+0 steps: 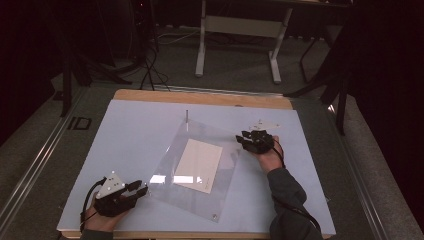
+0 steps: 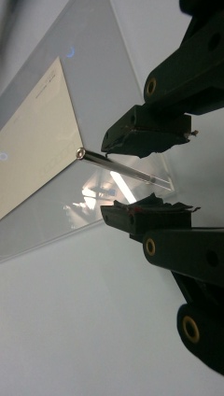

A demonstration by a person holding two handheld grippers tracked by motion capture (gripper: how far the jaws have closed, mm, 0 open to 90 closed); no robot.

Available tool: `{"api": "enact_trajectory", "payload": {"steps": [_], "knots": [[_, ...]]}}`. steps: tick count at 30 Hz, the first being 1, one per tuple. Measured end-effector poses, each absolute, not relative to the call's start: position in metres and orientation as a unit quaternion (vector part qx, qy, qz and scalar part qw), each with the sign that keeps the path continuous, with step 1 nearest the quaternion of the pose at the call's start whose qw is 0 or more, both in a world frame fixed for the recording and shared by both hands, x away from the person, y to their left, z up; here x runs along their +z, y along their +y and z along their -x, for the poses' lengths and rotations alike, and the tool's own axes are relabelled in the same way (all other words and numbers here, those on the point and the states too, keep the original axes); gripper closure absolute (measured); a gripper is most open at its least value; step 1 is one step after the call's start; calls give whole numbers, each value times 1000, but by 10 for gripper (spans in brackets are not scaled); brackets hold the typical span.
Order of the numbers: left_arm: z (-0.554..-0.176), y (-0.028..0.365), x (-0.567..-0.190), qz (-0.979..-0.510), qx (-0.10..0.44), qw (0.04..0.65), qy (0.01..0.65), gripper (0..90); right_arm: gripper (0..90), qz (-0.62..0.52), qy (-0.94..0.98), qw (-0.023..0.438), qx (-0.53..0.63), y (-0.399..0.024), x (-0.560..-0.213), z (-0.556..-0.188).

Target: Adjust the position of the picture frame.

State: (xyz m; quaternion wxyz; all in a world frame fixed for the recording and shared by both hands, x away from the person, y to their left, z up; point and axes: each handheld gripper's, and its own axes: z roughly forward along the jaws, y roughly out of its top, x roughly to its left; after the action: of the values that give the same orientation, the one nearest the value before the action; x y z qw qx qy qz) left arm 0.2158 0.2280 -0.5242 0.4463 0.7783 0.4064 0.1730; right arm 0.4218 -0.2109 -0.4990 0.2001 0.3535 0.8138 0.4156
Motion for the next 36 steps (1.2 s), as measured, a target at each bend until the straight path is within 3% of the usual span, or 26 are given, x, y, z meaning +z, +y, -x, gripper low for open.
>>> {"api": "enact_trajectory", "payload": {"steps": [26, 36], "knots": [[-225, 216, -530, -796, 171, 440, 379, 834, 672, -319, 821, 179, 439, -149, -493, -454], [-224, 216, -530, -797, 178, 439, 375, 845, 676, -316, 820, 176, 445, -134, -491, -465]]}}
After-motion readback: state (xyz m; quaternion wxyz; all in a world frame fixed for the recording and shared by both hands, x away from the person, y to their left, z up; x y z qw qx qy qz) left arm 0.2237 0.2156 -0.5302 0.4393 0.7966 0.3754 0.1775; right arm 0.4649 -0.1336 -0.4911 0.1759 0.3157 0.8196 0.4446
